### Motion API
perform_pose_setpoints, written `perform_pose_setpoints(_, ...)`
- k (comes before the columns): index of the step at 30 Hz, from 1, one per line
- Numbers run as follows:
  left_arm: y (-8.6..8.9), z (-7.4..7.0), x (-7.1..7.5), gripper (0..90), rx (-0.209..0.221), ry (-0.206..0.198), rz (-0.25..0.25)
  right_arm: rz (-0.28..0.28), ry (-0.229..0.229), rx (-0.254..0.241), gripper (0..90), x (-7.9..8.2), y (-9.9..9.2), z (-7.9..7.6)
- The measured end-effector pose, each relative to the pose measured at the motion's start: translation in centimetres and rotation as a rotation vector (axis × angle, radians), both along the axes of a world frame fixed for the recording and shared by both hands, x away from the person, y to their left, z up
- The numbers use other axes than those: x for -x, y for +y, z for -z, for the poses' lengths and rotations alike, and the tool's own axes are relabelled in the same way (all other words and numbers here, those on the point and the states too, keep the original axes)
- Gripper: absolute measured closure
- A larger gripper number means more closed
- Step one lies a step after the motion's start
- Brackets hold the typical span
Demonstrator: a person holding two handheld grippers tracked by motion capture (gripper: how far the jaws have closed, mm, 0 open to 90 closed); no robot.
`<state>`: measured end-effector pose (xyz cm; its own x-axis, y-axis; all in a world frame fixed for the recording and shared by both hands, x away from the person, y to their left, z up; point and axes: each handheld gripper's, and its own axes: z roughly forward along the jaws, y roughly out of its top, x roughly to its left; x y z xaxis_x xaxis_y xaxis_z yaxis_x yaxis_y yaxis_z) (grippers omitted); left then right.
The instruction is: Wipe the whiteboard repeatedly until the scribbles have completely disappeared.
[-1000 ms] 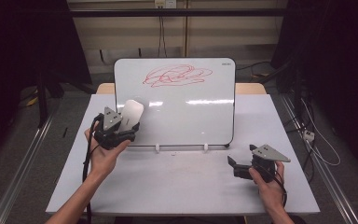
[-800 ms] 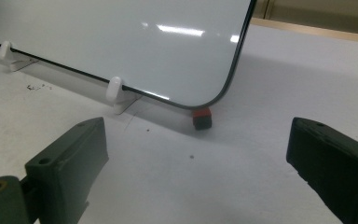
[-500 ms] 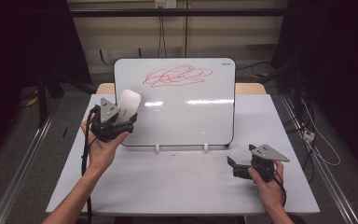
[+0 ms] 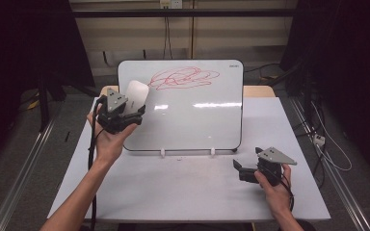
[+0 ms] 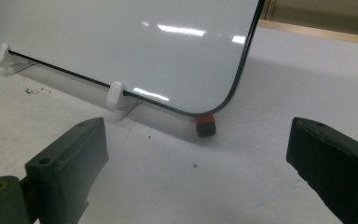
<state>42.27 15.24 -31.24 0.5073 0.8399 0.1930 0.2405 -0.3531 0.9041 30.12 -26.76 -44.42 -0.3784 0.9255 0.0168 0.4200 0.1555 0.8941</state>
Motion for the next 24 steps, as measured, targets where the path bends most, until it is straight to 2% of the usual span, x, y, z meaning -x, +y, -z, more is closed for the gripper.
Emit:
perform_pose_setpoints(3, -0.3, -0.3, -0.6, 31.1, 0.007, 0.000, -0.003, -0.001, 0.001, 0.001, 5.0, 0.0, 0.0, 0.0)
perform_pose_setpoints(11, -0.8, -1.3, -2.3, 31.1, -0.006, -0.015, -0.022, -0.005, 0.000, 0.008, 5.1, 0.2, -0.1, 0.1)
perform_pose_setpoints(12, -0.9, -1.4, -2.5, 31.1, 0.004, -0.018, -0.026, -0.004, -0.005, 0.010, 5.0, 0.2, -0.2, 0.1)
perform_pose_setpoints(24, -2.5, -2.0, -4.4, 31.1, -0.055, -0.020, -0.045, 0.017, -0.004, -0.010, 5.0, 0.6, -1.0, 0.1)
